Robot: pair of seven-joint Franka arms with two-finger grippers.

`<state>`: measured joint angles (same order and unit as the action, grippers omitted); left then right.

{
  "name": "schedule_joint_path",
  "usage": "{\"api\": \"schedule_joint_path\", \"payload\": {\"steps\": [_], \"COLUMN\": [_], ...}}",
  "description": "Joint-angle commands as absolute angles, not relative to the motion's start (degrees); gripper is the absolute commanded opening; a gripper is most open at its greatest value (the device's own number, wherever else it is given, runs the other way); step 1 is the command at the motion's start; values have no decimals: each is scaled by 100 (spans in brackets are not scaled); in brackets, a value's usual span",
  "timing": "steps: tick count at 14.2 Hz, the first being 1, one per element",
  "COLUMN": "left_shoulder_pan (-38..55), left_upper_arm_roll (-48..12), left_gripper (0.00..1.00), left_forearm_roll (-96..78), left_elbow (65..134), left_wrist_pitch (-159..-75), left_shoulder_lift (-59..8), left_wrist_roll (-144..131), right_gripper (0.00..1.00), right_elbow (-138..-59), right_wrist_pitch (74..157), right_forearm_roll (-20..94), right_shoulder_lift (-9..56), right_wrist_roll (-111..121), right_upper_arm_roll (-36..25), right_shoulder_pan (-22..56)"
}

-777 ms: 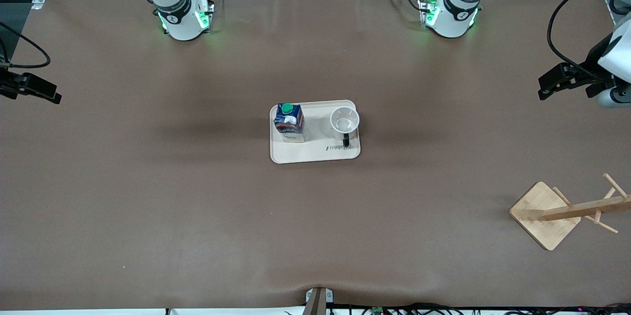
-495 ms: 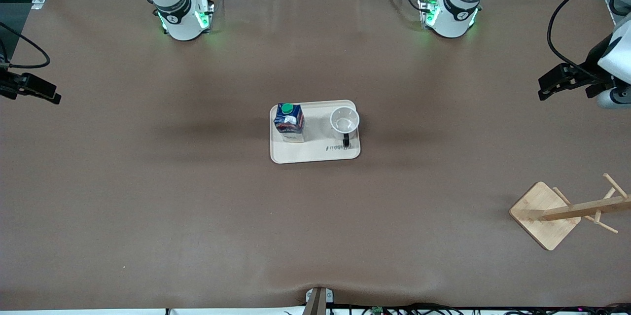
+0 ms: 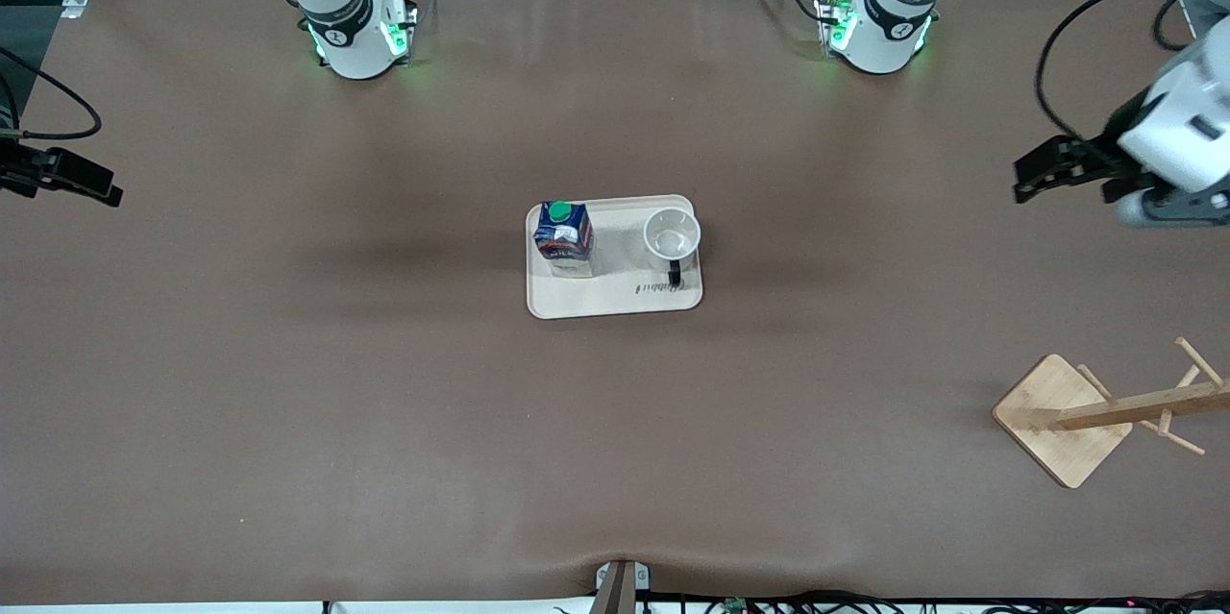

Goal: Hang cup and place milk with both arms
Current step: 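Reach the left gripper toward the white mug on the tray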

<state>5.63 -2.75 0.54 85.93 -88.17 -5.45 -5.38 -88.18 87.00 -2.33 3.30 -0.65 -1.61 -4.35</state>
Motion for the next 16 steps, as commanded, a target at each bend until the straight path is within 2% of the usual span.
{"api": "schedule_joint_path", "payload": {"steps": [1, 7, 16], "left_shoulder_pan": [1027, 2099, 3040], "left_upper_arm_roll": [-334, -413, -501], "left_gripper": [100, 100, 100], "left_forearm_roll": [44, 35, 70], "left_elbow": [8578, 9842, 10327], "left_wrist_pitch": [-8894, -10386, -12417], "left_shoulder_lift": [-834, -975, -2301], "left_wrist_roll": [-772, -1547, -2951], "right_gripper": [100, 100, 100], "right_elbow": [-8719, -8710, -8666], "right_wrist_pitch": [8684, 8684, 8684], "right_forearm_roll": [-299, -290, -211], "right_shoulder_lift": [387, 475, 545], "right_wrist_roll": [-132, -132, -149], "right_upper_arm_roll": [-114, -114, -123], "right_shoulder_pan": [-483, -519, -536]}}
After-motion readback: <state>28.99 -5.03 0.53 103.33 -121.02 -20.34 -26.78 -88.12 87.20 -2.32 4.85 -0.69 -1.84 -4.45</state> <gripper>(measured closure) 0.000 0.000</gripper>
